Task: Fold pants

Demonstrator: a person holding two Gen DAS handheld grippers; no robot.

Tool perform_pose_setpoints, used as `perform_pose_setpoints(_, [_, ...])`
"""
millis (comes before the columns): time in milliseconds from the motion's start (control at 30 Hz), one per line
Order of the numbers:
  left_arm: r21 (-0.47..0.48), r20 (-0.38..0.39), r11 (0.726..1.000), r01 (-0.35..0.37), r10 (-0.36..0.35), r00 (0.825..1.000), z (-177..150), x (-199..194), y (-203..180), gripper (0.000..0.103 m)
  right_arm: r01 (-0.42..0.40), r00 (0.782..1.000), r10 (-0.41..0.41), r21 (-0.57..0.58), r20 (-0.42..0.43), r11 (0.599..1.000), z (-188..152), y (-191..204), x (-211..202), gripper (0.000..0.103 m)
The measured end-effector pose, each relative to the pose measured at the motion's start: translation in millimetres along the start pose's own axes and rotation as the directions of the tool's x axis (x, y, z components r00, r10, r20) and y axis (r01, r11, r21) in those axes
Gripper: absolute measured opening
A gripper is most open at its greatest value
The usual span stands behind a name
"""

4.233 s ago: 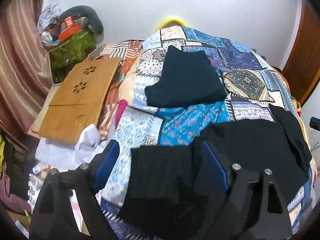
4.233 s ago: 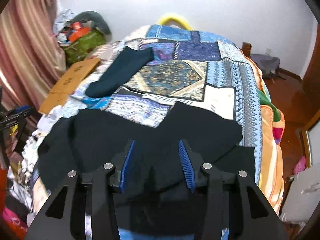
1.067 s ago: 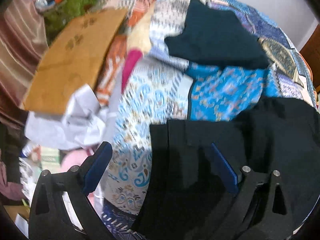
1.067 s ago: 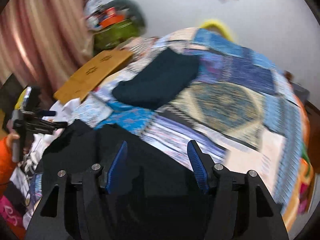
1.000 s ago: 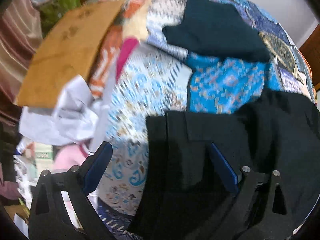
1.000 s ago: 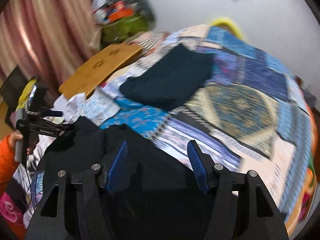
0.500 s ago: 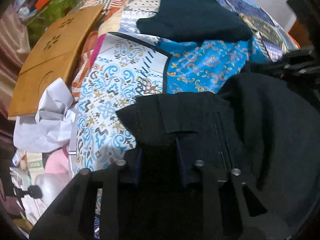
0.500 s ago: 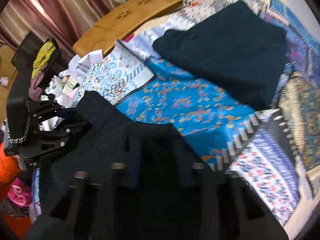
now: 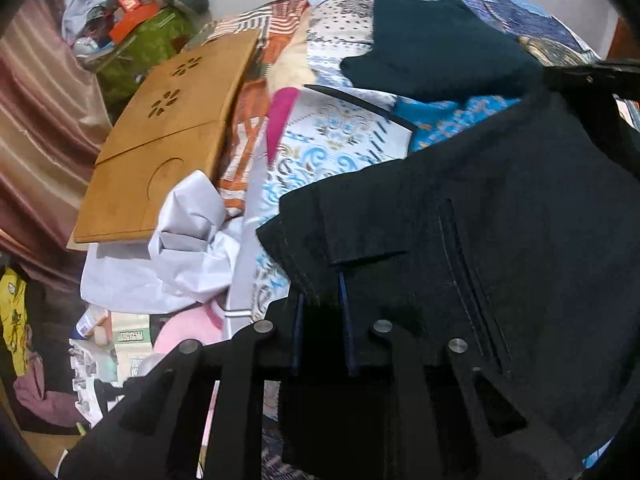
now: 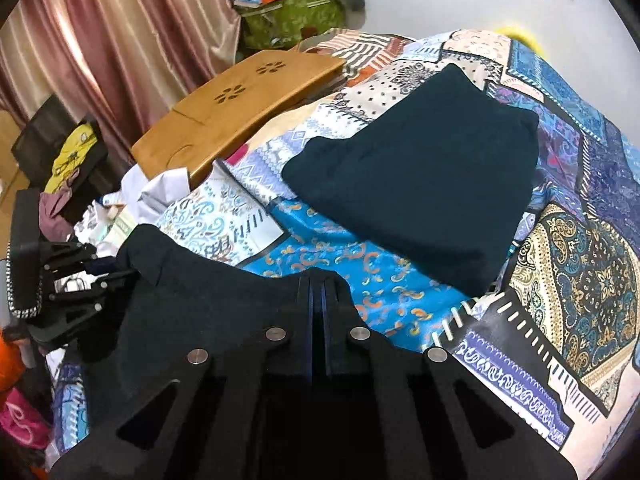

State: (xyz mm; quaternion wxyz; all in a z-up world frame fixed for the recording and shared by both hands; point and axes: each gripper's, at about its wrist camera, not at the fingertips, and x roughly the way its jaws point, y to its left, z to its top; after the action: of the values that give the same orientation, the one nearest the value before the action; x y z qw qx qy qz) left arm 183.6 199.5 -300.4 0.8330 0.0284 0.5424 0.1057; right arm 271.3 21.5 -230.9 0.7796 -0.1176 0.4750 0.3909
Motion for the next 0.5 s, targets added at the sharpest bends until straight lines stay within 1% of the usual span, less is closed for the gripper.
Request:
perform_pose_setpoints(33, [0.001,-0.007,1.0,-0.004,0.004,1.0,2,3,1,0.019,0.017,1.0,-0.017,0.013,0.011,1.0,1,-1,-2,0.003])
perform_pose_setpoints(67, [0.008,-0.014,1.0,-0.01,0.01,1.0,4,4,1,0.022,0.051,0.998,-0.052,0.032,0.031,0.998,2,-3,-5,0.003])
perform_pose_setpoints(100, [0.018,-0.019,1.0,-0.022,0.023,1.0,6,5,0,0.029,0.123,0.99,-0.126,0.05,0.062,0.991,5,-7,-14,0.003])
perform_pose_setpoints(133, [0.016,-0.016,0.999,-0.031,0.031,0.999,8,4,1,0.035,0.158,0.983,-0.164,0.068,0.081,0.985,7,-12,-23,0.004])
perform_pose_setpoints(167, [0.005,-0.01,0.999,-0.035,0.035,0.999,9,1,3,0.046,0.154,0.983,-0.161,0.084,0.087,0.985,8,-16,-30,0.004])
perform_pose_setpoints(200, [-0.015,-0.002,1.0,-0.026,0.026,1.0,11,-5,8,0.053,0.137,0.985,-0.147,0.111,0.086,0.984,10,-22,-41,0.004])
perform_pose_setpoints(267, [-0.063,0.025,0.998,0.0,0.002,1.0,11,-21,19,0.054,0.115,0.987,-0.13,0.145,0.097,0.983,7,-31,-66,0.005])
perform_pose_setpoints(300, [-0.085,0.037,0.996,0.016,-0.013,0.999,11,-29,25,0.058,0.111,0.987,-0.126,0.147,0.099,0.983,3,-33,-78,0.01])
perform_pose_setpoints(333, [-0.102,0.044,0.994,0.035,-0.031,0.999,10,-37,29,0.06,0.111,0.987,-0.127,0.147,0.103,0.983,-1,-34,-86,0.018])
perform_pose_setpoints(367, [-0.119,0.052,0.991,0.055,-0.049,0.997,7,-45,33,0.065,0.111,0.986,-0.127,0.141,0.11,0.984,-8,-33,-99,0.023])
perform_pose_setpoints(400, [-0.137,0.059,0.988,0.071,-0.064,0.996,3,-52,37,0.069,0.107,0.986,-0.122,0.132,0.117,0.985,-15,-32,-109,0.034])
perform_pose_setpoints(433, [-0.156,0.063,0.984,0.088,-0.079,0.995,-2,-57,40,0.07,0.104,0.985,-0.12,0.124,0.127,0.987,-23,-30,-117,0.039])
perform_pose_setpoints(500, [-0.175,0.052,0.978,0.113,-0.105,0.993,-12,-63,41,0.07,0.115,0.983,-0.128,0.103,0.131,0.988,-39,-25,-129,0.04])
